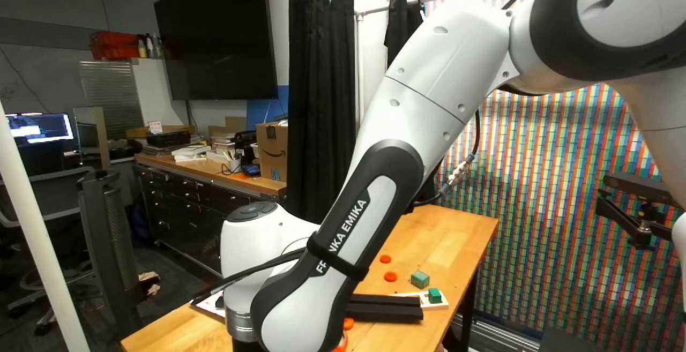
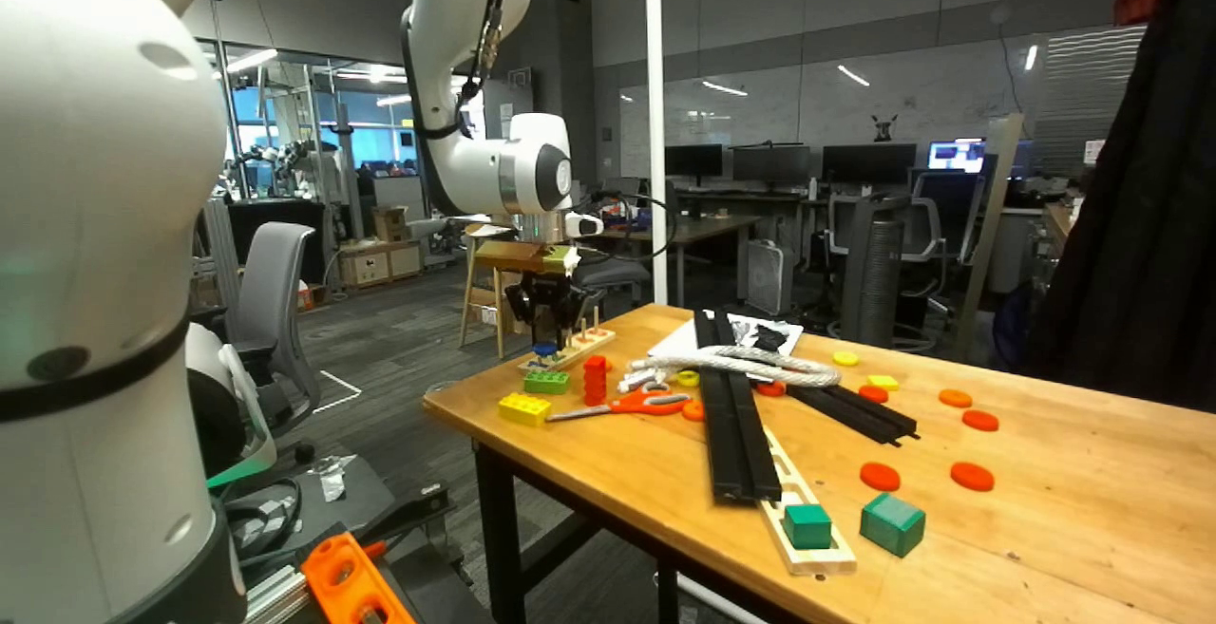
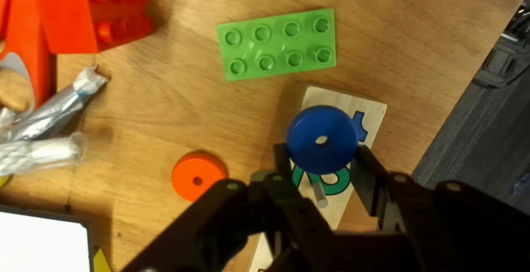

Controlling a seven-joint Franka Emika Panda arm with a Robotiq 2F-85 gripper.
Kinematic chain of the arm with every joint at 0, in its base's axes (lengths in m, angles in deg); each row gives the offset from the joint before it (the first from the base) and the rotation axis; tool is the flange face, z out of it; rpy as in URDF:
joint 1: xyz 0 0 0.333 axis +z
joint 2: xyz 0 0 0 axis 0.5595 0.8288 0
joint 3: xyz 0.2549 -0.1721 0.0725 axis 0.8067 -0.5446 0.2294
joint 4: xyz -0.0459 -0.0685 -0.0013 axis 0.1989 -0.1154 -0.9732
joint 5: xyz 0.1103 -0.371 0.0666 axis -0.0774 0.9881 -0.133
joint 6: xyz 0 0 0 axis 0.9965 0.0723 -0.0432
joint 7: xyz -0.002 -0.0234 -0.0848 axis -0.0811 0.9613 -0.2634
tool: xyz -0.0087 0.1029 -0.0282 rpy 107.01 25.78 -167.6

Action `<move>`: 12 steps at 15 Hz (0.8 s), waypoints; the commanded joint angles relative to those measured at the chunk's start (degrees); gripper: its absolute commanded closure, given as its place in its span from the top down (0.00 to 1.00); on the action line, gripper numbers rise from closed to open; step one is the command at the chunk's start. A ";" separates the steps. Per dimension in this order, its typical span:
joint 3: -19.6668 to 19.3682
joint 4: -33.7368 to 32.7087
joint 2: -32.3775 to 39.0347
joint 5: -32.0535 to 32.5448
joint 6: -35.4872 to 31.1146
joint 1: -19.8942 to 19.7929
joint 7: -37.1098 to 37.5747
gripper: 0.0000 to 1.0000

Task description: Pick the blue ring and put it on the object

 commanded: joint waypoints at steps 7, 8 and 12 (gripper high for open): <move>0.55 -3.79 2.84 -3.06 1.40 0.75 -2.93 0.20; 0.59 -3.95 3.00 -3.16 1.43 0.80 -3.02 0.20; 0.64 -4.66 3.68 -3.40 1.60 1.01 -3.26 0.20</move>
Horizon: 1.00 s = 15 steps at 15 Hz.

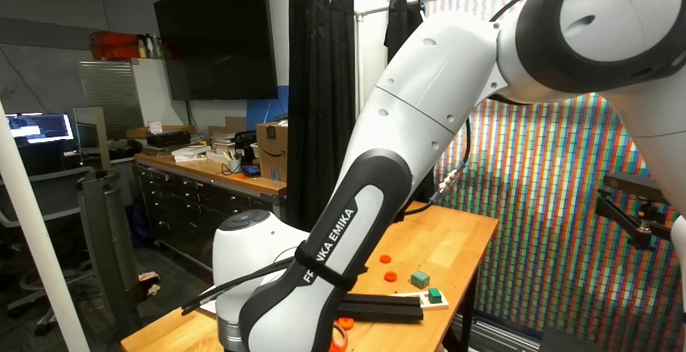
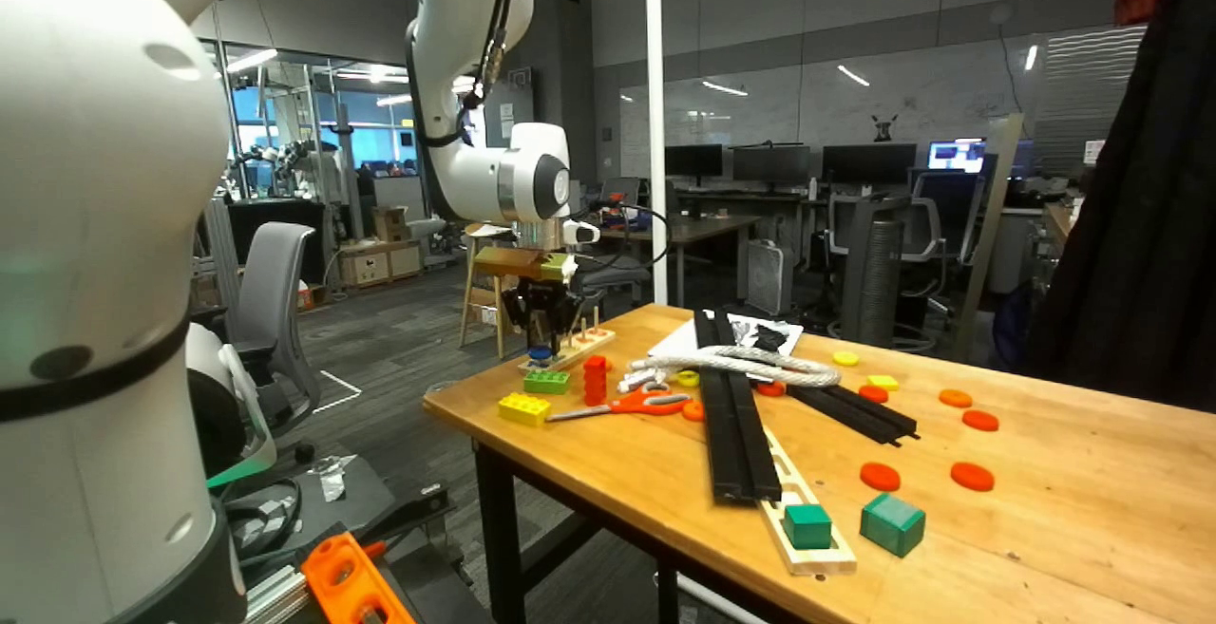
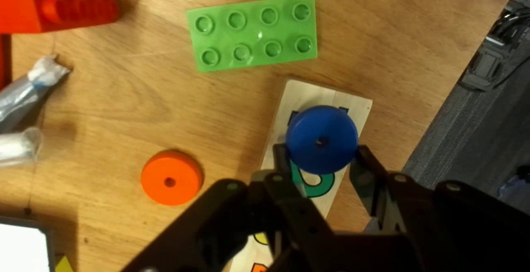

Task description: Pick the blue ring and put it on the object

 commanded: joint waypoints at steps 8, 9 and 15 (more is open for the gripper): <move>0.25 -3.26 2.00 -2.06 1.98 0.37 -2.15 0.20; 0.26 -3.36 2.05 -2.10 2.07 0.32 -2.24 0.20; 0.20 -3.10 2.26 -2.20 1.81 0.16 -2.35 0.20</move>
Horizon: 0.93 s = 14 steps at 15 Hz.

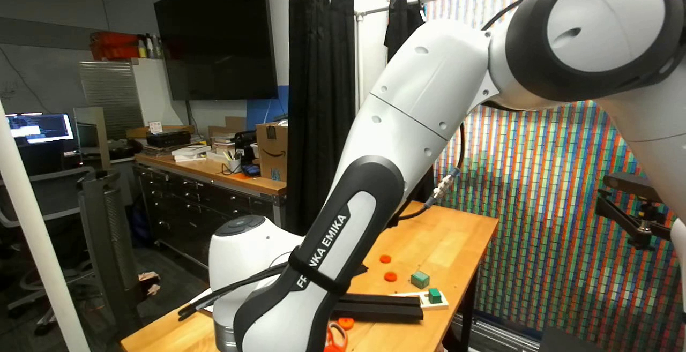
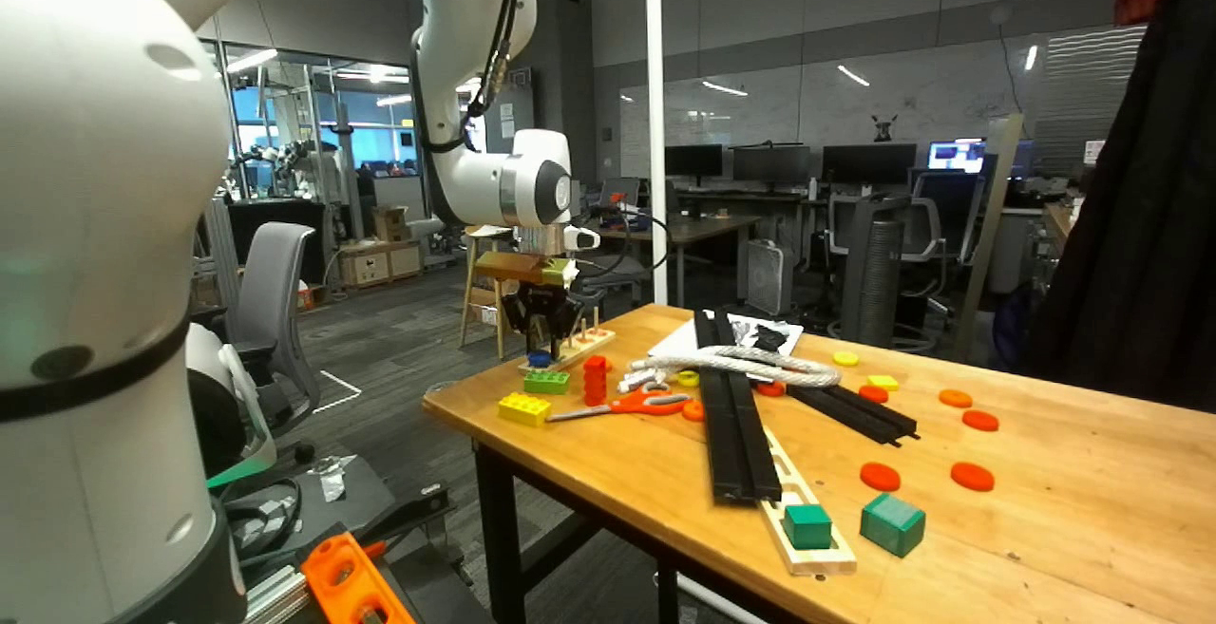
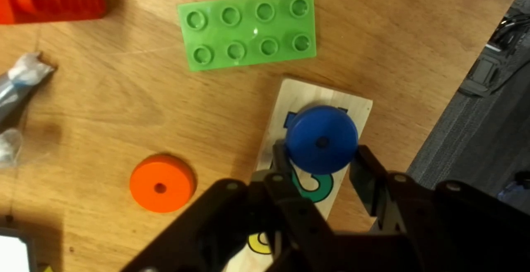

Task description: Pick the blue ring and put it on the object

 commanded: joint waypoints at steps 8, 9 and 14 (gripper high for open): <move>0.37 -1.31 0.97 -2.55 0.38 -0.52 -2.50 0.20; 0.47 -1.28 1.10 -2.86 0.26 -0.72 -2.83 0.20; 0.62 -1.54 1.52 -4.27 0.30 -1.23 -4.20 0.20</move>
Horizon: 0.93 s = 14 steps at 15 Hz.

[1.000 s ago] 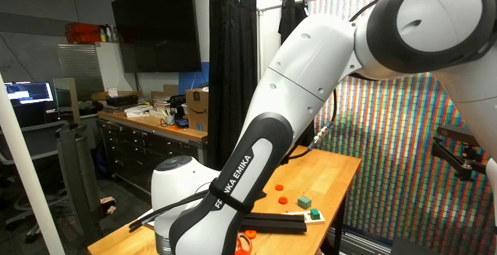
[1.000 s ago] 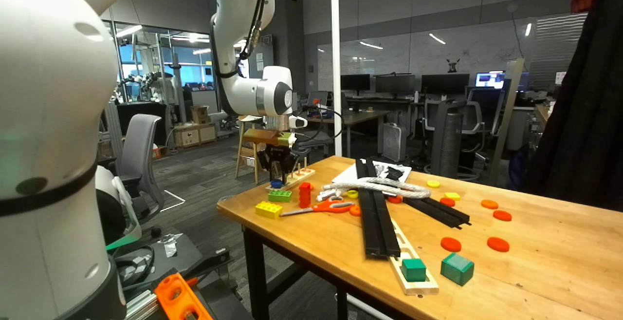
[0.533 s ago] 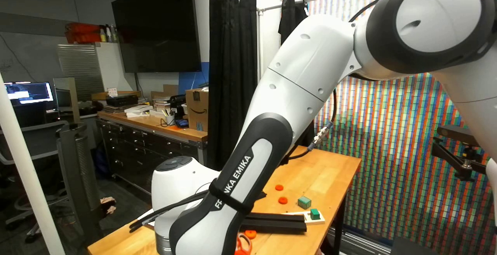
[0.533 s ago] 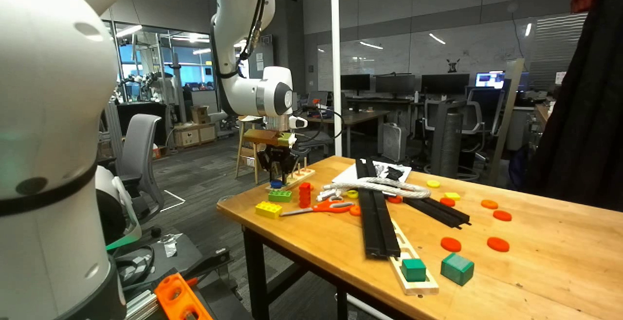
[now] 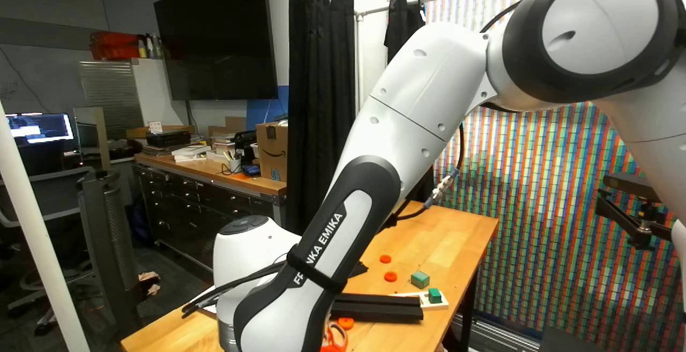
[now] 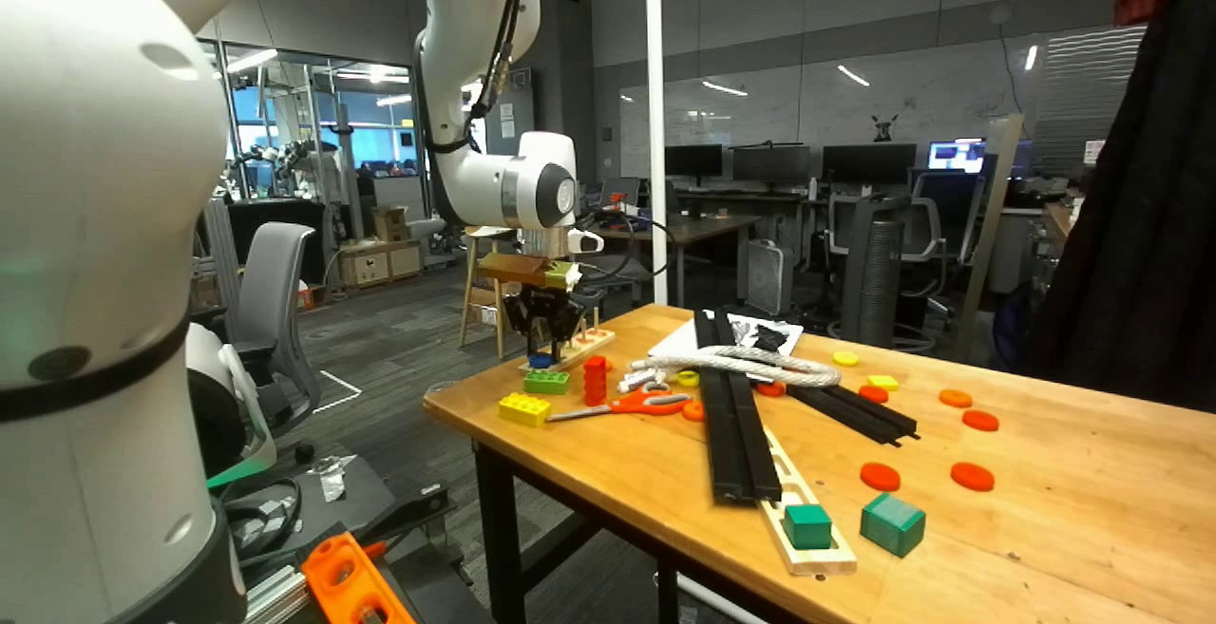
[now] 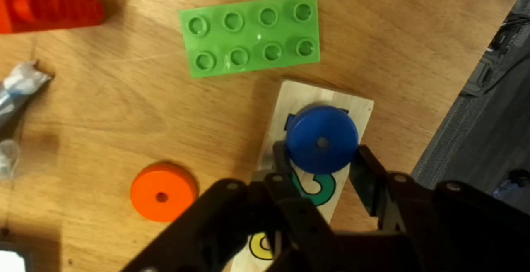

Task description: Pick the blue ring and put it on the object

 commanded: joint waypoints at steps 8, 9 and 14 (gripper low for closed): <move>0.95 -2.10 1.84 -3.70 0.90 -1.27 -3.07 0.74; 0.95 -2.14 2.03 -3.95 0.91 -1.34 -3.17 0.81; 0.03 -2.63 1.85 -3.69 2.07 -0.39 -1.73 1.00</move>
